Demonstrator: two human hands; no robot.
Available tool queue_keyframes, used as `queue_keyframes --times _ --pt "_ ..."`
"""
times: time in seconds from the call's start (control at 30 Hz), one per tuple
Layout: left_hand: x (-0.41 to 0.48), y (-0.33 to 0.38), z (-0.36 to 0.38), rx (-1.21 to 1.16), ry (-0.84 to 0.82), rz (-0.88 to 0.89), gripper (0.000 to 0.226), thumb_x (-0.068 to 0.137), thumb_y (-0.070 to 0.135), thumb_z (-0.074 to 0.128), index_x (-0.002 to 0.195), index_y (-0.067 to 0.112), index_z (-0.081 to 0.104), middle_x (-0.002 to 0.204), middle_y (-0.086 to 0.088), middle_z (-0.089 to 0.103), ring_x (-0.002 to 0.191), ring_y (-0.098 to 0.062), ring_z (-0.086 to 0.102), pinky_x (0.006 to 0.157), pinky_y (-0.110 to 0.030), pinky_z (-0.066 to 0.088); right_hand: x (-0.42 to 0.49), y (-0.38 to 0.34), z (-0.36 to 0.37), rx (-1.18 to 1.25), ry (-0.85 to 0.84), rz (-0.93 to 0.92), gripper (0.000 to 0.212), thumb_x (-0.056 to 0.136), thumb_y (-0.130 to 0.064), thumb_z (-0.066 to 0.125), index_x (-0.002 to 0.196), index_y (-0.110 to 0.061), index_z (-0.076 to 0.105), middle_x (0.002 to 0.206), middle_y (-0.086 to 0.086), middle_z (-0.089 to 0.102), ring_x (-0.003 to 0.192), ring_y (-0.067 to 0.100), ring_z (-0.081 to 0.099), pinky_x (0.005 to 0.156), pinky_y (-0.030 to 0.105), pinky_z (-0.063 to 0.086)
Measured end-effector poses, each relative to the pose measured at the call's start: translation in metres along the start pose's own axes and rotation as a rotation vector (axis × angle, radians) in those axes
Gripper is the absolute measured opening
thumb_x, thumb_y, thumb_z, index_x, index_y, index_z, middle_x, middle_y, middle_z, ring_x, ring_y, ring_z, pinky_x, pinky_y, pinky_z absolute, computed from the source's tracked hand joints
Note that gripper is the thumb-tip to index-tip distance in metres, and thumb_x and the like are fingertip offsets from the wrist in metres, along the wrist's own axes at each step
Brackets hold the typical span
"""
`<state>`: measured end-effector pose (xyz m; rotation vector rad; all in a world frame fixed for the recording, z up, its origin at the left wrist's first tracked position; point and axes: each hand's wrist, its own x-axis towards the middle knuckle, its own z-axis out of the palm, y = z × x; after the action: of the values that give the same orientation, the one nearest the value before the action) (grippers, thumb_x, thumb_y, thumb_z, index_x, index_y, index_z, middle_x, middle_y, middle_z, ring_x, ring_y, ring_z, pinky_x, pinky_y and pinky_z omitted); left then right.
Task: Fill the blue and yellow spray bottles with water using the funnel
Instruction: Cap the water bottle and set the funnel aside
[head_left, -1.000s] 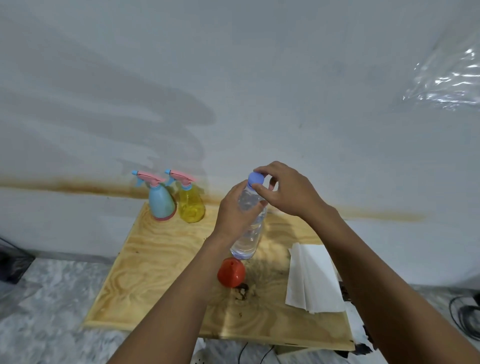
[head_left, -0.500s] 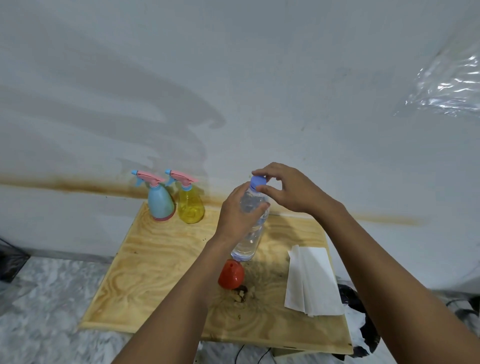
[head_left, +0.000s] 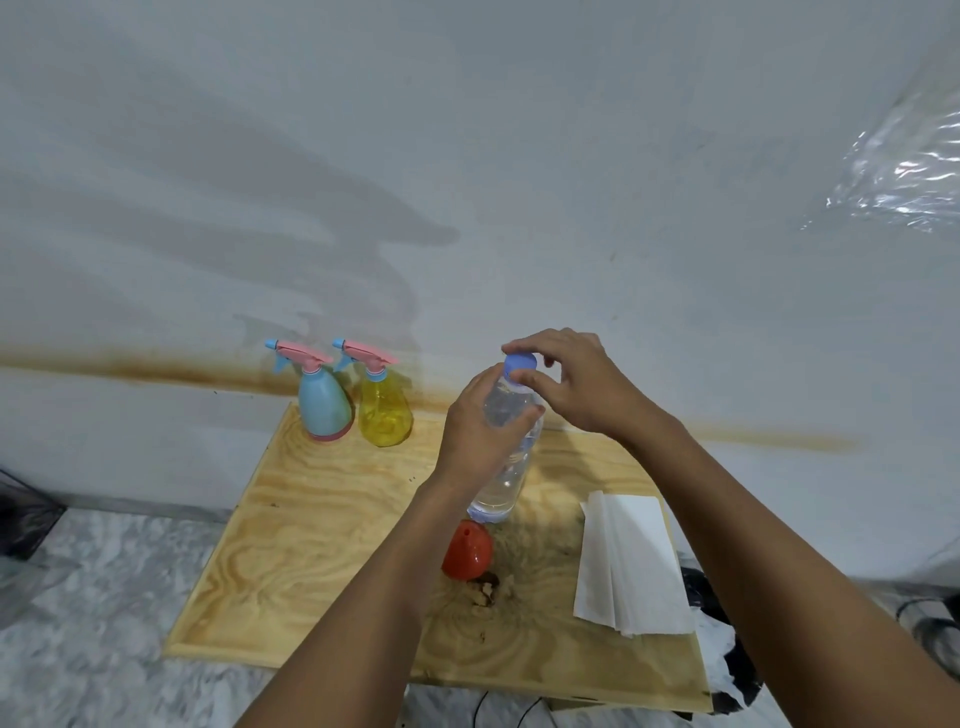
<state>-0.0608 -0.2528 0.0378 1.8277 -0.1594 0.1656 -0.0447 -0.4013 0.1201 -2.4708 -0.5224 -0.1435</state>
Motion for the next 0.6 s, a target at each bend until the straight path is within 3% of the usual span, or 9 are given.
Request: queue_keyframes --times 0.17,0.27,0.37,0.47,0.6 --pt "-0.001 0.002 -0.001 -0.005 -0.008 0.001 0.040 0.081 0.021 0.079 0.117 0.028 0.062 0.106 0.017 0.065 0.102 0.005 0.060 0.082 -0.010 0.045 -0.006 -0.012 0.029 -0.102 0.202 0.154 0.033 0.097 -0.046 0.055 0.125 -0.031 0.063 0.109 -0.003 0.057 0.109 0.015 0.047 0.089 0.022 0.014" --pt "0.000 0.002 -0.001 -0.032 -0.015 0.017 0.040 0.080 0.021 0.079 0.116 0.026 0.063 0.108 0.014 0.066 0.104 0.001 0.062 0.084 -0.016 0.049 -0.007 -0.016 0.030 -0.060 0.214 0.172 0.035 0.097 -0.045 0.056 0.127 -0.030 0.061 0.116 -0.004 0.059 0.110 0.012 0.049 0.098 0.028 0.022" --pt "0.000 0.000 0.000 -0.043 -0.024 0.012 0.048 0.081 0.031 0.079 0.125 0.024 0.062 0.118 0.011 0.066 0.112 -0.003 0.060 0.091 -0.020 0.048 -0.007 -0.009 0.014 0.083 0.062 0.109 0.039 0.097 -0.041 0.058 0.134 -0.030 0.058 0.128 -0.011 0.063 0.116 0.008 0.051 0.111 0.040 0.029" --pt "0.000 -0.003 0.001 -0.041 -0.026 -0.032 0.067 0.079 0.044 0.078 0.138 0.024 0.054 0.134 0.010 0.061 0.126 -0.005 0.054 0.103 -0.025 0.046 -0.008 -0.001 0.005 0.090 0.008 0.089 0.038 0.097 -0.042 0.058 0.134 -0.033 0.058 0.122 -0.015 0.063 0.114 0.008 0.046 0.108 0.040 0.032" --pt "-0.002 0.001 0.001 -0.084 -0.011 -0.006 0.046 0.081 0.024 0.079 0.123 0.025 0.062 0.113 0.011 0.067 0.108 -0.007 0.063 0.089 -0.028 0.053 -0.007 -0.012 0.029 0.007 0.175 0.192 0.032 0.096 -0.046 0.057 0.124 -0.032 0.063 0.107 -0.006 0.056 0.109 0.014 0.040 0.093 0.030 0.025"
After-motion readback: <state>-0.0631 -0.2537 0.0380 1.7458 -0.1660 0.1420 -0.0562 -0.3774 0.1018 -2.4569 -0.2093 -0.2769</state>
